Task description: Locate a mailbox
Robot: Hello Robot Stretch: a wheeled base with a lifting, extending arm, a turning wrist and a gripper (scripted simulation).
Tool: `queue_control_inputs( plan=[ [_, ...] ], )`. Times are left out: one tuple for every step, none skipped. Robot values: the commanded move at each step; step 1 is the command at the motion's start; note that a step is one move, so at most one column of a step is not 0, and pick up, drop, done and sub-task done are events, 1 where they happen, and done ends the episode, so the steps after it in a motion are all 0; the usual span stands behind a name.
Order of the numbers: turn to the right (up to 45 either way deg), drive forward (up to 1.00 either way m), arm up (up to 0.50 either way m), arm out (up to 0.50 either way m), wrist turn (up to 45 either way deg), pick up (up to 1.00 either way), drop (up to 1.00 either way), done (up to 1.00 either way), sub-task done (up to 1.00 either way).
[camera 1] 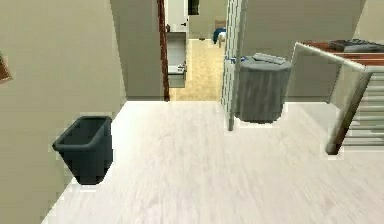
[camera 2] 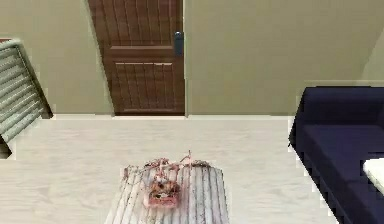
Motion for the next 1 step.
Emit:
queue_control_inputs(
  plan=[
    [0.0, 0.3, 0.0, 0.0, 0.0, 0.0, 0.0, 0.0, 0.0]
  ],
)
